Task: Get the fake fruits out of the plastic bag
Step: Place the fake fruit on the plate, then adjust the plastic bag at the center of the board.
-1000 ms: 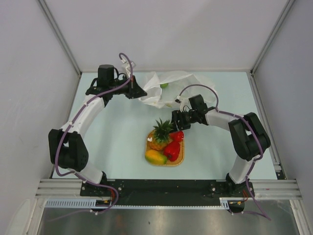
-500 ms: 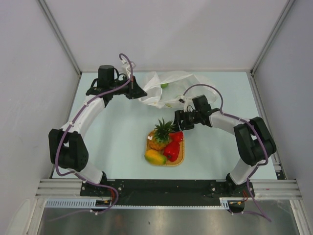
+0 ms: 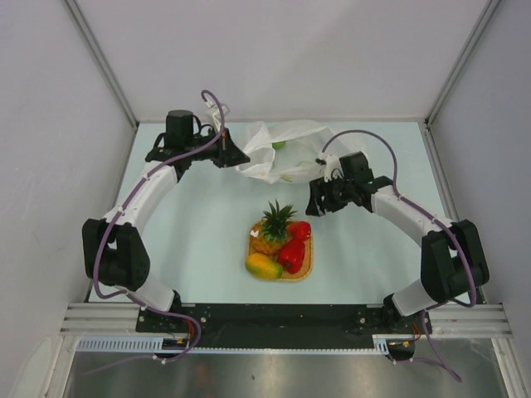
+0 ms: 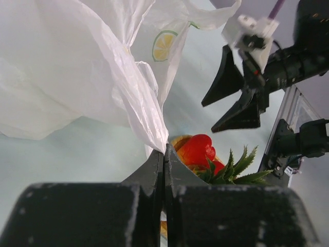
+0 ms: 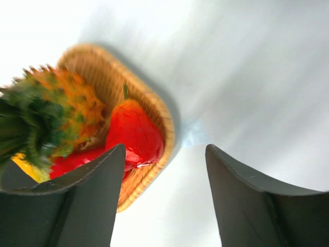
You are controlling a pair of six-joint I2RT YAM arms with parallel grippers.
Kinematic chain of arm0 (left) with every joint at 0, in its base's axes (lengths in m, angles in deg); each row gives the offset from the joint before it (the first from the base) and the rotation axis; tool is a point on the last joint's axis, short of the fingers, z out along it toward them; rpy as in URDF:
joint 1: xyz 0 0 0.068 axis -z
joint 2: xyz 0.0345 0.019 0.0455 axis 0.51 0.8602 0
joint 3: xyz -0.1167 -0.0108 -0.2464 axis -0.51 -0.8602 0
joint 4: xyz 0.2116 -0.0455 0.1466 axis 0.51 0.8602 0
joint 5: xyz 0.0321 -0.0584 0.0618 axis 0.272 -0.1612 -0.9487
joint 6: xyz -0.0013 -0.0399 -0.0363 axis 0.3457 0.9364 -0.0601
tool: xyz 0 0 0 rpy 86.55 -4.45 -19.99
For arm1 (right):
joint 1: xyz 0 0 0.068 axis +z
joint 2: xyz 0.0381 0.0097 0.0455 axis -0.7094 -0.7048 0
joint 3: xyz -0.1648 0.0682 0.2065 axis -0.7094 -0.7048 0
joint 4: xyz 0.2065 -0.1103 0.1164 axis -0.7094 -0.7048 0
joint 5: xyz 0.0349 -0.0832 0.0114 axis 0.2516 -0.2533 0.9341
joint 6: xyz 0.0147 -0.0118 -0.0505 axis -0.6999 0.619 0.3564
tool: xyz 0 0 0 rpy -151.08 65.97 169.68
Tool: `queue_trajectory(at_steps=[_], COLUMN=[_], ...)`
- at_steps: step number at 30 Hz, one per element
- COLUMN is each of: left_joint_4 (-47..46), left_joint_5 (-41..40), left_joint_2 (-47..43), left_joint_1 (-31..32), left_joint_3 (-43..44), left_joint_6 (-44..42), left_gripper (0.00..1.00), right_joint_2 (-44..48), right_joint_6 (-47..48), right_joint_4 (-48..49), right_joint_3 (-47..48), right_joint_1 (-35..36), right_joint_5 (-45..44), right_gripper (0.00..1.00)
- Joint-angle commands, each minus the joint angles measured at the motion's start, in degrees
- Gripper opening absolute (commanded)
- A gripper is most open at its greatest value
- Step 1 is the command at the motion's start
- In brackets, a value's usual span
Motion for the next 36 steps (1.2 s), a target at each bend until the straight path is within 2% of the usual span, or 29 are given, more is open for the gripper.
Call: queue_trajectory(at_steps=[1,4,11,13,16,18,20,22,25,28,29,32,35,36], left_joint_4=[-1.87,-2.49,-1.08,-2.31,-3.37,-3.63,-3.11,-1.62,-2.66,-4.42,-4.95,-7.76,-9.17,-8.48], left_joint_5=[2.78,2.86,2.60,2.16,1.81,1.20,-0.04,1.27,2.77,4.09,6.53,13.21,14.03,12.98], left_joint_2=[-4.63,-6.48,-9.90,-11.04,-11.49,-11.05,-8.60,-6.32,-2.88,-1.47,-2.08,-4.10,-6.56,-6.39], left_joint_1=[-1.29,-1.99,-2.52,-2.52,-2.35,-1.82,-0.77,0.99,2.14,2.14,2.14,2.22,2.22,2.14], left_joint_3=[-1.29,-4.10,-7.45,-8.32,-8.59,-8.24,-6.32,-4.30,-1.13,0.02,0.11,-0.33,-0.59,-0.51], left_joint_6=[2.28,2.29,0.00,0.70,0.88,-0.86,-2.45,-3.16,-1.06,2.63,3.77,4.31,3.96,3.96], left_gripper=[0.00,0.00,0.00,0.00,0.00,0.00,0.00,0.00,0.00,0.00,0.00,0.00,0.00,0.00], right_joint_2=[5.61,4.82,-5.88,-11.07,-16.07,-16.36,-15.40,-12.77,-7.06,6.36,13.63,24.82,27.06,26.71], right_joint_6=[1.20,-0.29,0.58,8.44,11.83,11.30,16.11,20.33,19.04,18.86,18.34,20.08,20.18,19.74], right_joint_4=[-5.52,-5.44,2.47,1.69,1.86,5.71,10.02,8.47,4.25,-0.83,-2.95,-12.71,-15.46,-14.15], right_joint_3=[8.34,13.97,23.37,25.48,24.88,21.20,16.19,14.25,9.17,-0.24,-3.91,-5.62,-5.27,-5.01], right_joint_1=[-2.63,-1.77,-0.79,-0.70,-3.15,-7.79,-10.18,-13.70,-18.00,-18.19,-18.11,-19.77,-23.89,-24.60], right_joint_5=[-0.53,2.30,-3.75,-6.72,-14.18,-16.67,-21.67,-22.40,-20.72,-20.11,-19.85,-18.36,-18.53,-15.04], right_gripper=[0.63,0.57,0.45,0.41,0.38,0.38,0.37,0.36,0.34,0.33,0.32,0.28,0.27,0.28])
